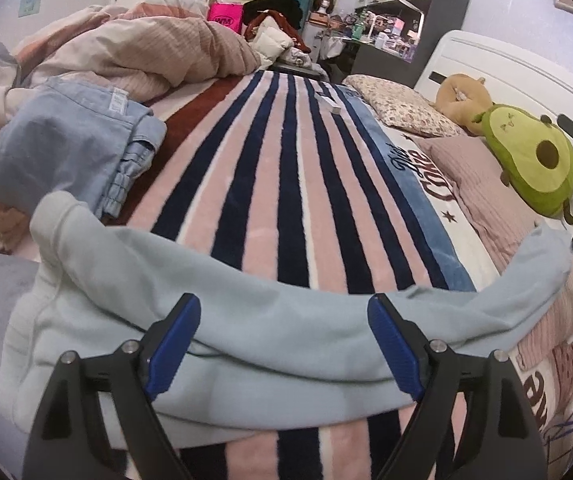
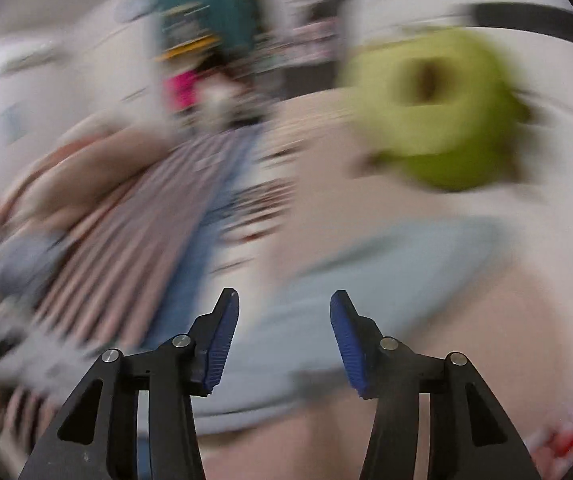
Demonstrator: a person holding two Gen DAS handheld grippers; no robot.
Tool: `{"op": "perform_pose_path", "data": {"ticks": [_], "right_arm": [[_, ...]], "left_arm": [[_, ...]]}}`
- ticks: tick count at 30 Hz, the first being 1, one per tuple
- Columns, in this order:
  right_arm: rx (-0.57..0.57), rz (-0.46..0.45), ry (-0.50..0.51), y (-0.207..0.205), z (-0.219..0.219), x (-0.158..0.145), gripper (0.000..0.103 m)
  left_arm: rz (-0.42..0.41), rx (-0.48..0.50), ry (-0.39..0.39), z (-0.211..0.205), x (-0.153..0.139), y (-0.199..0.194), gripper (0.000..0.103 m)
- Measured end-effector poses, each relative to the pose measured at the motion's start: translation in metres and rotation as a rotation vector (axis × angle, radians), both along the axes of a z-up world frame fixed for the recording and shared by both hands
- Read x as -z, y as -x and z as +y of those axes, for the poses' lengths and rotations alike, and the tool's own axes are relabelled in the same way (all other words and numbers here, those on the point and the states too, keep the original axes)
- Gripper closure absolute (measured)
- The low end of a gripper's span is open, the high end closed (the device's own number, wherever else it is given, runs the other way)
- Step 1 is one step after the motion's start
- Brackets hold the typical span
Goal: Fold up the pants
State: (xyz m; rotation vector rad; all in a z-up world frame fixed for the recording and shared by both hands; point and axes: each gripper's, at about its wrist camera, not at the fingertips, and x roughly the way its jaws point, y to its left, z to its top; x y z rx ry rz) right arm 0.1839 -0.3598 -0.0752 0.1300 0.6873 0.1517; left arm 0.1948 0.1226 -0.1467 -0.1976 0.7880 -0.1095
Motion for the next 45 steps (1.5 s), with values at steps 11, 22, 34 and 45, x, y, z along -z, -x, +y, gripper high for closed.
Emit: {"op": "perform_pose_path", "data": {"ticks": [11,22,34,45], "right_arm": [[-0.712,0.270,-0.039,-0.050,0.222,0.105,0.049],[-0.868,0.253,-0.019,-0.021,0.258,0.116,0.101],[-0.857,0.204,-0.025,-0.010,0.256,0.110,0.074],[-0.840,0.321,0.014,-0.074,0.267,0.127,0.087]], "left_arm": [[0.030,-0.031,0.014,0.021,0.006,0.018,0.020],[0.036,-0.053,0.042,0.025,0.012,0.031,0.020],[0.046,-0.062,0.041,0.023,0.013,0.030,0.020],[0.036,-0.060,0.043,0.026,0.010,0.033,0.020]]}}
